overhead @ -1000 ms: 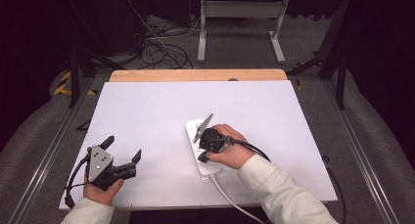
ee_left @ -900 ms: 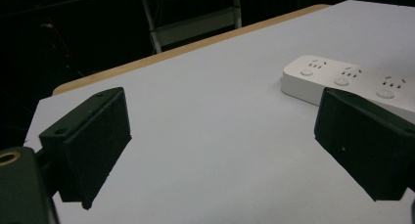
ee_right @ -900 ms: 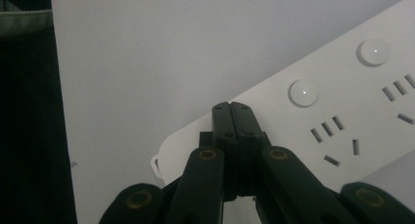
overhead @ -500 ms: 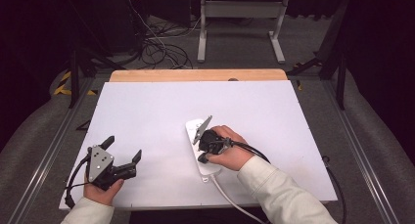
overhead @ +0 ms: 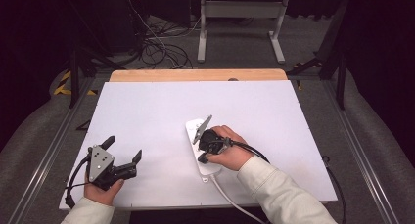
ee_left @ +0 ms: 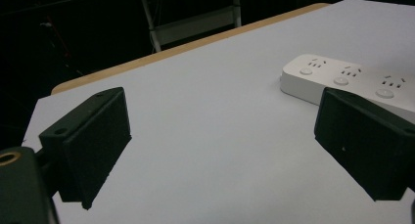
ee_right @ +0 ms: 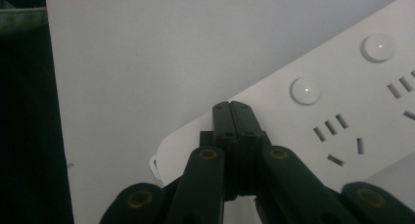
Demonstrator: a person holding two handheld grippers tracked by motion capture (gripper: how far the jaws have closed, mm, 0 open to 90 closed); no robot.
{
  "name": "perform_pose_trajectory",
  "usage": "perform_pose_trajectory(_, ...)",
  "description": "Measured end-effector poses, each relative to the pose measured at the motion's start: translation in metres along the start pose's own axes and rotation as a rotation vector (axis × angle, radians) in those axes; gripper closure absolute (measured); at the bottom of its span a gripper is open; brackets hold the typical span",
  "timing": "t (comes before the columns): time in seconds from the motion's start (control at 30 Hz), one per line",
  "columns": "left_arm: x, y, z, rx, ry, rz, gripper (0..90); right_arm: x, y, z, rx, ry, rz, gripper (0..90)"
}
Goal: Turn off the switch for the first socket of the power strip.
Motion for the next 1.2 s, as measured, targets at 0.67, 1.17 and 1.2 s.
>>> perform_pose_trajectory(0.67,-0.0006,0.0001,-0.0006,0.001,-0.002,-0.002,6.9,-0.0012,-0.0030,-0.0012,0.032,-0.010,-0.026,90.0)
perform_pose_trajectory(1.17,0.0004,0.0007,0.0000,0.004,-0.002,0.004,6.8,0.0019,-0.0069,-0.0043,0.021,0.014,0.008,90.0)
perform_pose_trajectory(1.2,0.0004,0.0007,0.0000,0.005,-0.003,0.004,6.8,0.0034,-0.0075,-0.0031,0.007,0.007,0.011,90.0)
Point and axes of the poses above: each handheld gripper's, and its own axes: z roughly backward along the jaws, y roughly out of its underside, x roughly to its left, the point moved 4 cm from there along -z, roughly forward along the jaws, and after that the axes turned 4 degrees about -x, right-handed, at the moved point
